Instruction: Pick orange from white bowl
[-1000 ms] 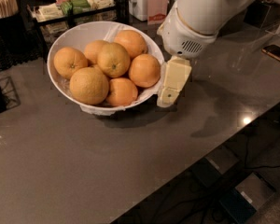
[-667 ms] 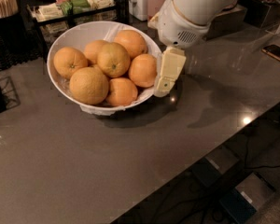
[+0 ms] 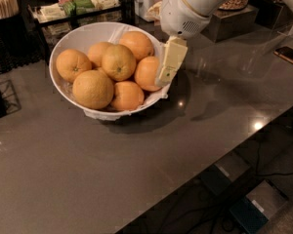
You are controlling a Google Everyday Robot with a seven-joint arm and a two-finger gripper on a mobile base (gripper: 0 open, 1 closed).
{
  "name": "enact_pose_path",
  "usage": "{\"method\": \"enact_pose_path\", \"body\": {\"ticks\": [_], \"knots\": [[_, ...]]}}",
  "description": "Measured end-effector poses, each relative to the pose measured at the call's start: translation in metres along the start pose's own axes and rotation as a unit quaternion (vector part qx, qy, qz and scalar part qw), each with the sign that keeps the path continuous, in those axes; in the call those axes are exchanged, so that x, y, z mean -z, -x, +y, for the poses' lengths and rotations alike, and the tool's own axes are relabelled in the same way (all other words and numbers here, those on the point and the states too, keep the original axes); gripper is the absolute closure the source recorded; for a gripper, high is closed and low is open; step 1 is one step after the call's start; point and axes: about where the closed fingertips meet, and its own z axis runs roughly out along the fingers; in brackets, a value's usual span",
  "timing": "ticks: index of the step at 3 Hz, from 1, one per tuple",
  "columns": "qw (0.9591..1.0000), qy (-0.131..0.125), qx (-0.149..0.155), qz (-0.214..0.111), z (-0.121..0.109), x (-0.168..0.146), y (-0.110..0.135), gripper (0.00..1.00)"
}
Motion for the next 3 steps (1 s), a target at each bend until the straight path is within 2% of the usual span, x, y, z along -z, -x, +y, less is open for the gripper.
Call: {"method": "enact_pose_path", "body": {"ticks": [2, 3], "knots": [[1.0, -0.007, -0.003, 0.006, 0.002, 0.002, 0.002, 0.0], [0.9999, -0.005, 0.008, -0.009, -0.006, -0.012, 0.014, 0.01]]}}
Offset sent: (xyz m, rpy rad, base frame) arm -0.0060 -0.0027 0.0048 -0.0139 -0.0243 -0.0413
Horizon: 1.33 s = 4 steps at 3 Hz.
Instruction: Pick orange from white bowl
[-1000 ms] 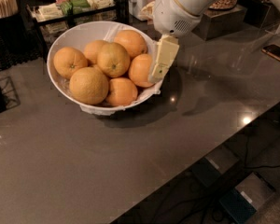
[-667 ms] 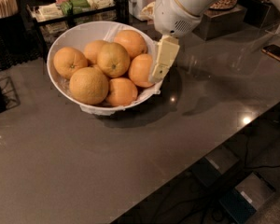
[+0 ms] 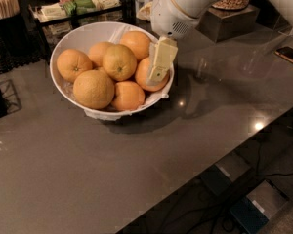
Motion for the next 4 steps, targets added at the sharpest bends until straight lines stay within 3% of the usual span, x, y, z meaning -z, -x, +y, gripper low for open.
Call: {"method": "enact_pose_path", "body": {"ticks": [3, 4], "knots": [[0.9976, 0.04, 0.045, -0.035, -0.014, -0.039, 0.036, 0.15], [0.9976, 0.04, 0.045, -0.035, -0.014, -0.039, 0.036, 0.28]]}}
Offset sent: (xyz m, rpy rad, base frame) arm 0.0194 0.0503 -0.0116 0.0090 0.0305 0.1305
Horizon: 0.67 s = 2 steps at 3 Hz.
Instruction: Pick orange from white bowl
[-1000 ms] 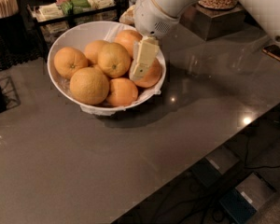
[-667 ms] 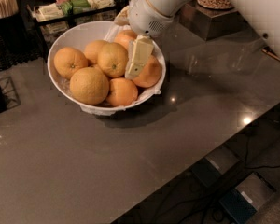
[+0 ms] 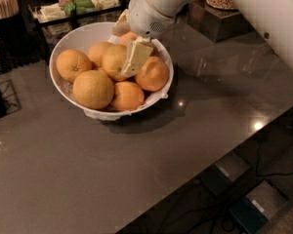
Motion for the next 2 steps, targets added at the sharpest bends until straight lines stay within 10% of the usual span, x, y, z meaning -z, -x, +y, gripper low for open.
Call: {"method": "enact_pose_path", "body": {"ticks": [2], "knots": [[1.0, 0.003, -0.002, -0.002, 0.0021, -0.0024, 0.0001, 0.19]]}}
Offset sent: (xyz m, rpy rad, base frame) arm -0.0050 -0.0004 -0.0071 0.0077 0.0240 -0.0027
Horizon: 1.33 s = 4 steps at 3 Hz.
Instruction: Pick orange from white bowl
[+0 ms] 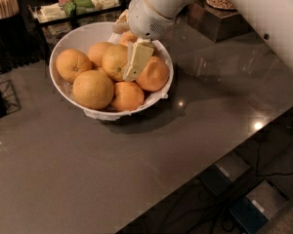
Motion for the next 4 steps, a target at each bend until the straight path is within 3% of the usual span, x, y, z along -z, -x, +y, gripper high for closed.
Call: {"method": "enact_pose_path", "body": {"ticks": [4], "knots": [[0.9986, 0.047, -0.022, -0.016, 0.012, -0.03, -0.013, 0.31]]}}
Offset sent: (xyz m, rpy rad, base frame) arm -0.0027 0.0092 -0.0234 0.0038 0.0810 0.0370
